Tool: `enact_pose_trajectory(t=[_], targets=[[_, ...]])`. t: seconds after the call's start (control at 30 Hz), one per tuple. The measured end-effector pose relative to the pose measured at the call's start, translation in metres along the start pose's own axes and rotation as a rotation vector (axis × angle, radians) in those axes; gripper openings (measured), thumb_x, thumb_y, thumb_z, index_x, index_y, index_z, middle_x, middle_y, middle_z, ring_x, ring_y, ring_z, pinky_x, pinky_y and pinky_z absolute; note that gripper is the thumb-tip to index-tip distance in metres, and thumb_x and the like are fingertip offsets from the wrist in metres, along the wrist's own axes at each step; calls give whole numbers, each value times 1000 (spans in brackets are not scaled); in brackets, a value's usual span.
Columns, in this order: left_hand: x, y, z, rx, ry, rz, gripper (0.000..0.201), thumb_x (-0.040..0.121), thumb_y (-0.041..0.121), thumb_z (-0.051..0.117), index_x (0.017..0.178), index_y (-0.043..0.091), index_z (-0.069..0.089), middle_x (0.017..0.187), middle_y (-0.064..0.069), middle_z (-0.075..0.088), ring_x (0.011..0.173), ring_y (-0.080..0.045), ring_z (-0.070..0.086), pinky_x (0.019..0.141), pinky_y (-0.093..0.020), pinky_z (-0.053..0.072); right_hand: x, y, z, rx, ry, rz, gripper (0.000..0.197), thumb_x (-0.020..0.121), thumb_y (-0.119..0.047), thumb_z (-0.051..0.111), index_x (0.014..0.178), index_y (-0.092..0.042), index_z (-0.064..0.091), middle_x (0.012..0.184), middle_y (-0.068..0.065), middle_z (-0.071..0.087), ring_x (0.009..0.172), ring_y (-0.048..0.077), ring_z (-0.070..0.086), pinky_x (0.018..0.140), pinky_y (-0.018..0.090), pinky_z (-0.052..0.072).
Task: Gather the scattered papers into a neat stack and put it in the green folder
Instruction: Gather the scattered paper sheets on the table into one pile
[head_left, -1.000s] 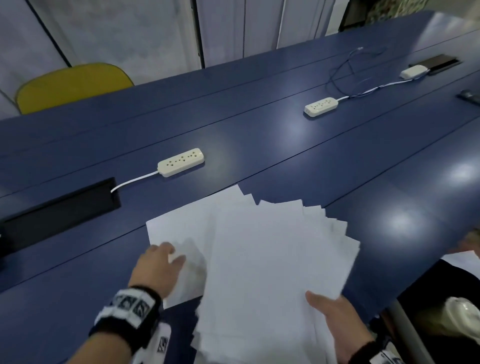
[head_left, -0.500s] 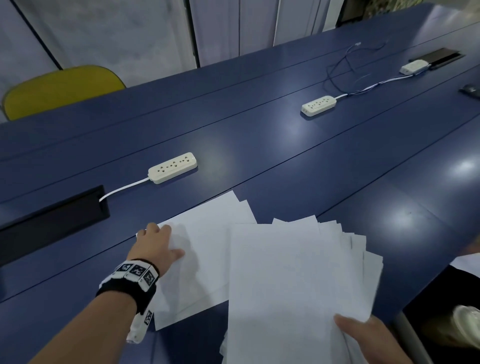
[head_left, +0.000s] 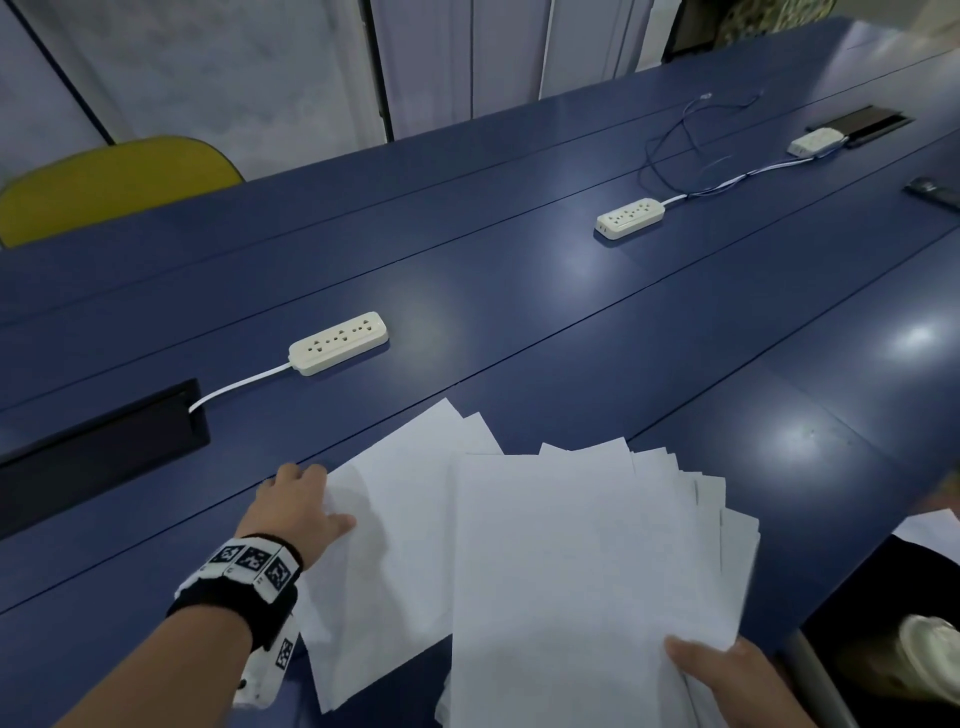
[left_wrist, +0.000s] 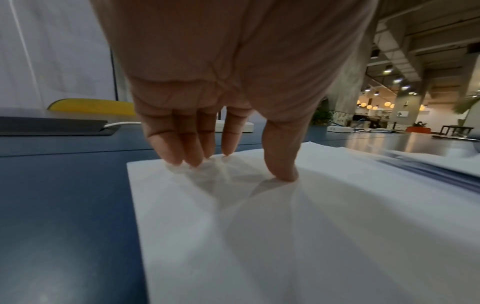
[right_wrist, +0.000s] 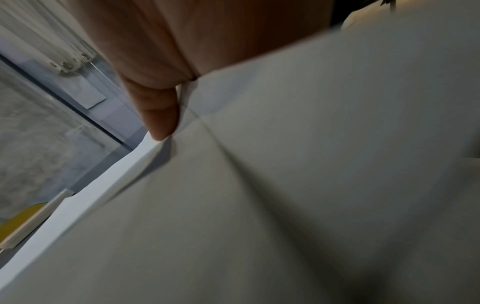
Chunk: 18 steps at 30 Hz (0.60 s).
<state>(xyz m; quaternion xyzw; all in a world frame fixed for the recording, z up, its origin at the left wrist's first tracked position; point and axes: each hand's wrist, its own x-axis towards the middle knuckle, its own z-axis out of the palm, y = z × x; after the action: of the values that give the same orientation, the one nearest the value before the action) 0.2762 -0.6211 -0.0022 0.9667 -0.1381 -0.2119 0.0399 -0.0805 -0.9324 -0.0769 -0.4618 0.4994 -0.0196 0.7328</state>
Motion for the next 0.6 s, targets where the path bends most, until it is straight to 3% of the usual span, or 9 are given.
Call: enact_pose_trajectory(t=[0.1,0.17,0.23,0.3,0.33,0.4,0.43,0.5,0.6], targets=[[2,-2,-4,-5,-66,-55,66,65,59,74,109,21,43,120,-4,54,112,-31,51,92,-43,49,-8,-8,5,-11,-5,-7,137,-4,-48,98,121,-3,64,122,17,69,120,37,59,116,54,34],[1,-1,-2,4,-86,-67,70,62,60,76,107,21,40,118,-4,56,114,-31,49,92,-43,48,-11,-11,7,-37,15,-24,137,0,-48,99,124,0,64,119,16,69,118,36,60,116,52,35],[-3,0,2,-1,-54,-65,72,62,60,78,110,20,42,123,-5,46,120,-32,41,94,-43,47,-14,-16,10,-80,16,0,107,32,-34,104,124,3,64,118,16,69,118,36,59,115,49,36],[-4,0,3,14,-26,-45,72,63,60,77,112,20,42,125,-4,38,124,-31,34,96,-44,46,-15,-18,10,-63,35,20,69,69,-6,89,131,8,60,123,21,67,120,39,57,116,48,34],[-5,0,1,26,-30,-39,73,62,61,77,113,21,41,124,-2,38,124,-30,35,96,-45,46,-15,-18,11,-62,55,28,68,70,-6,89,130,8,60,123,21,67,120,39,58,115,48,35],[-3,0,-2,46,-76,-47,75,59,62,76,110,22,39,115,2,43,120,-30,42,95,-45,47,-13,-14,9,-117,74,-10,87,47,-27,101,121,1,65,111,13,70,111,34,61,113,45,37],[-4,1,-5,29,-111,-58,75,56,62,76,107,22,38,110,4,48,115,-30,49,93,-44,49,-15,-15,10,-135,83,-33,85,46,-28,101,119,-1,66,106,9,70,108,32,61,111,43,38],[-5,0,-4,-48,-184,-80,73,50,61,74,101,22,38,101,2,60,99,-28,59,87,-41,53,-19,-16,12,-161,96,-66,50,74,-2,85,119,0,64,106,11,68,106,32,58,107,42,39],[-12,1,5,-57,-211,-72,69,48,60,71,101,22,49,106,-1,59,99,-27,60,87,-39,52,-19,-14,8,-240,104,-112,21,83,4,74,98,-10,67,109,15,70,104,33,61,109,47,40]])
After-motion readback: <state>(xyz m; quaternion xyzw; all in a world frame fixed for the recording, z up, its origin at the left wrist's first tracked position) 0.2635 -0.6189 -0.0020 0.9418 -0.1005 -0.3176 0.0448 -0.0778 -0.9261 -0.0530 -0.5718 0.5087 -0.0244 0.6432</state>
